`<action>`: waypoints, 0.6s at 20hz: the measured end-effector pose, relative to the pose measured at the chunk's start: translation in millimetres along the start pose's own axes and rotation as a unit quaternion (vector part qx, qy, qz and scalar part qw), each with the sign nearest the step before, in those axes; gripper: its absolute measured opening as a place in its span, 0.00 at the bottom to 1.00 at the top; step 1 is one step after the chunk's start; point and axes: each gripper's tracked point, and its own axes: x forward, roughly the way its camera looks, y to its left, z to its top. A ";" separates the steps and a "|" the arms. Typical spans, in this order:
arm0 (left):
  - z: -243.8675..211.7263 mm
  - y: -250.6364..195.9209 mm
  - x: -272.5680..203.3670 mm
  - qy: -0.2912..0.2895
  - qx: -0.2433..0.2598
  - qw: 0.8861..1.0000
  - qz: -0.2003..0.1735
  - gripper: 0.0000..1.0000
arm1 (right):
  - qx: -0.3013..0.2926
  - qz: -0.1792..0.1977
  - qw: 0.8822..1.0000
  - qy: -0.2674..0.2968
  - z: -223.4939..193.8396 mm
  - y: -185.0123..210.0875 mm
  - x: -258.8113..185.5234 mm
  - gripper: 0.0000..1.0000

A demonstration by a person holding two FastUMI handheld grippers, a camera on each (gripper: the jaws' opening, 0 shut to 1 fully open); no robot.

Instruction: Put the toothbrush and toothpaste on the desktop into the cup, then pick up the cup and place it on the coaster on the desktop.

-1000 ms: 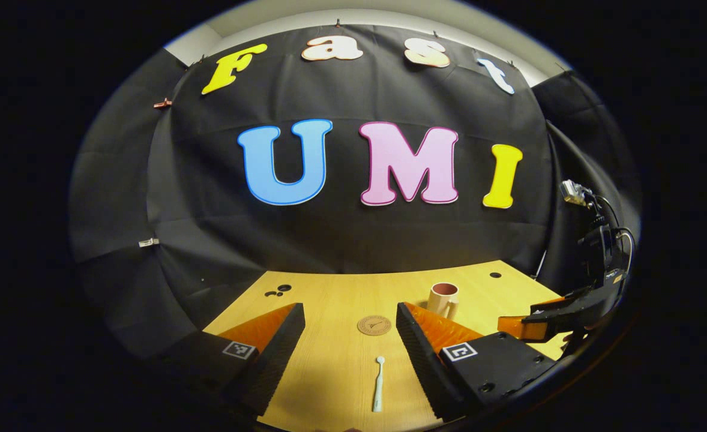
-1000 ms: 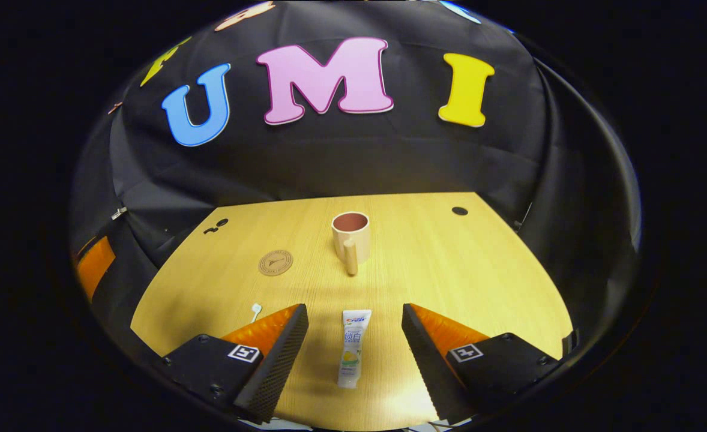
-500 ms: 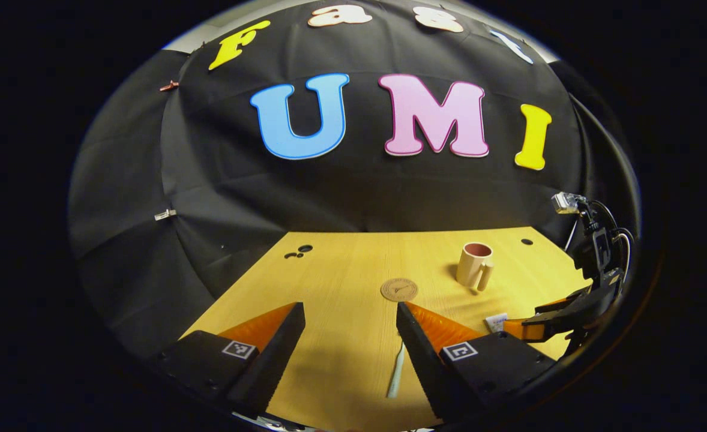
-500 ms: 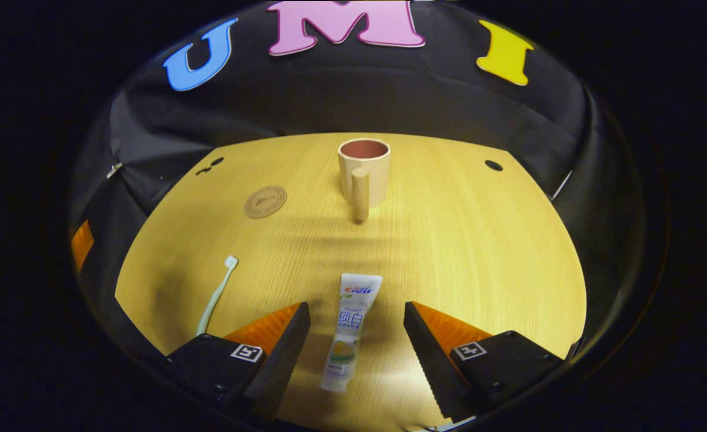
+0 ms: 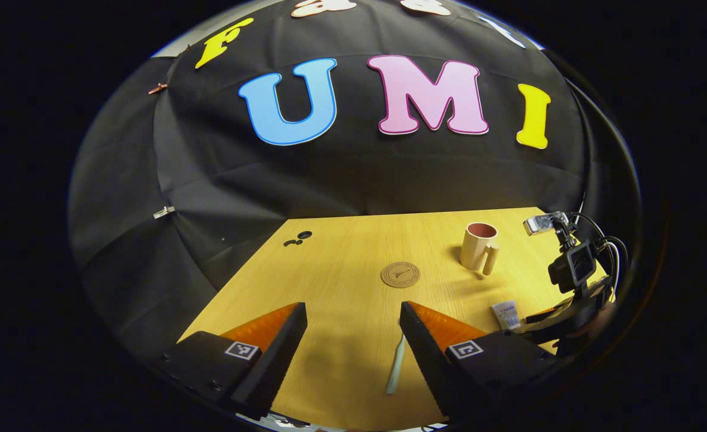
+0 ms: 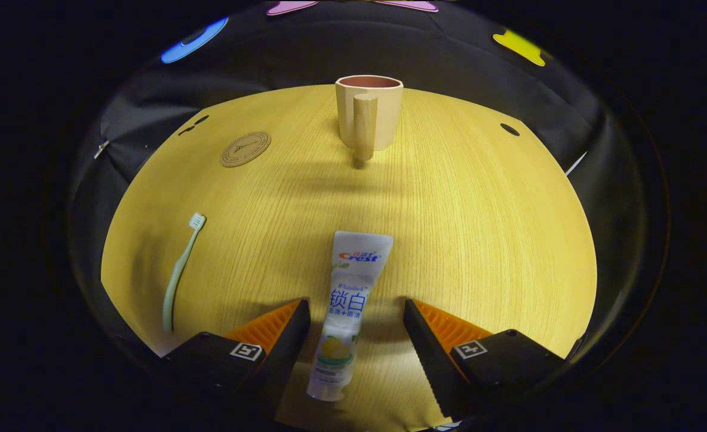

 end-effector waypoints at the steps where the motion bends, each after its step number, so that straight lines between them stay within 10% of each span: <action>1: -1.7 -2.0 0.3 0.003 0.001 1.000 -0.003 0.99 | 0.002 -0.001 1.000 -0.006 4.2 0.4 -0.5 0.98; 4: -5.9 -4.0 -1.9 0.011 0.012 1.000 -0.013 0.99 | 0.007 -0.004 1.000 0.005 5.7 2.1 1.8 0.99; 7: -7.7 -3.9 -5.7 0.013 0.017 1.000 -0.021 0.99 | 0.021 -0.010 1.000 0.010 6.6 -0.4 4.2 0.55; 12: -15.9 0.8 -6.7 0.026 0.018 0.999 -0.029 0.99 | 0.003 0.012 1.000 0.011 5.1 2.6 0.3 0.31</action>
